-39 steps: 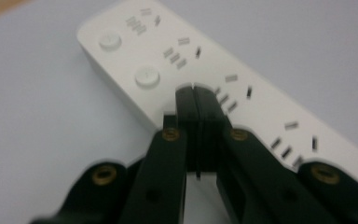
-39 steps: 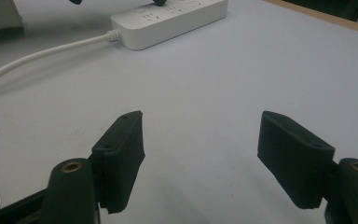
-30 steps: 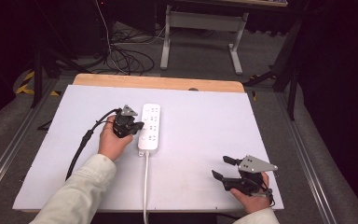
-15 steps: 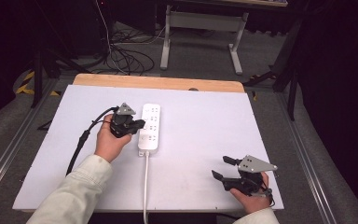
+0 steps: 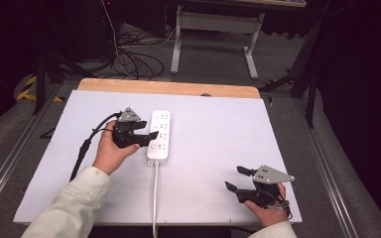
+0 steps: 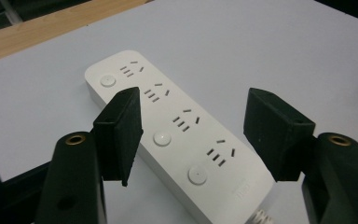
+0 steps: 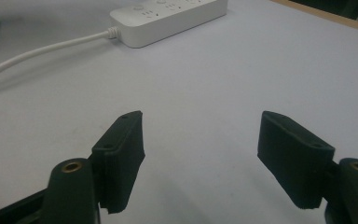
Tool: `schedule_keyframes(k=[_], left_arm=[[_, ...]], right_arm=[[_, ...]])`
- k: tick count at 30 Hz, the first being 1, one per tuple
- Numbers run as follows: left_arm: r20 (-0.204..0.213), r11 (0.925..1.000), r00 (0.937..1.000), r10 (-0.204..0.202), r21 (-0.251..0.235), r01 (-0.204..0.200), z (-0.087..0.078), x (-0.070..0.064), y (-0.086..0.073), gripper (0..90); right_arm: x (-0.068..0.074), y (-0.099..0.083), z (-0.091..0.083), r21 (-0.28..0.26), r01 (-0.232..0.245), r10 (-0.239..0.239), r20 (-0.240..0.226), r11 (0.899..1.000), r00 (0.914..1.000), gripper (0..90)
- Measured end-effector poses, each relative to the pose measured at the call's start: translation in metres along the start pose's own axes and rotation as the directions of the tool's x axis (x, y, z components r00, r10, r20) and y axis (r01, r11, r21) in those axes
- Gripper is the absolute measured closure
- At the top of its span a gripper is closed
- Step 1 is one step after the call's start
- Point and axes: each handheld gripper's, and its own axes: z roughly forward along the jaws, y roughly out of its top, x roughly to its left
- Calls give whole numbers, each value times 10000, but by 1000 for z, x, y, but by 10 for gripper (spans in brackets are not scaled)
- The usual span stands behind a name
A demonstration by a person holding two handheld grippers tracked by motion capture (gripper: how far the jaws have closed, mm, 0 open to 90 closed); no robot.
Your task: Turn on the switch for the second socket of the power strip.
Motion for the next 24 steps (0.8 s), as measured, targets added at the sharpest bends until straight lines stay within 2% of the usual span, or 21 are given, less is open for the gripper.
schedule_keyframes(k=[4,9,15,16,17,20,24], left_arm=[[256,9995,9995,-161,-263,167,-14,-4,3,328],[308,9983,9995,24,-581,-6,-33,-8,5,274],[574,9980,9983,-78,-614,113,-55,-17,5,264],[497,9977,9987,83,-678,-49,-59,-17,5,263],[535,9977,9986,48,-681,-11,-62,-20,4,255],[398,9969,9989,257,-752,-226,-73,-23,2,252],[545,9950,9976,433,-919,-382,-83,-23,-7,277]], right_arm=[[0,0,1,9,22,-22,-15,10000,10000,318],[0,0,0,13,1,-1,6,10000,10000,318],[0,1,1,8,-17,17,4,10000,10000,318],[1,1,1,12,-11,11,-1,10000,10000,318],[1,1,1,6,-7,7,-10,10000,10000,318],[1,1,1,-13,6,-6,6,10000,10000,317],[1,1,1,-11,4,-4,11,10000,10000,317]])
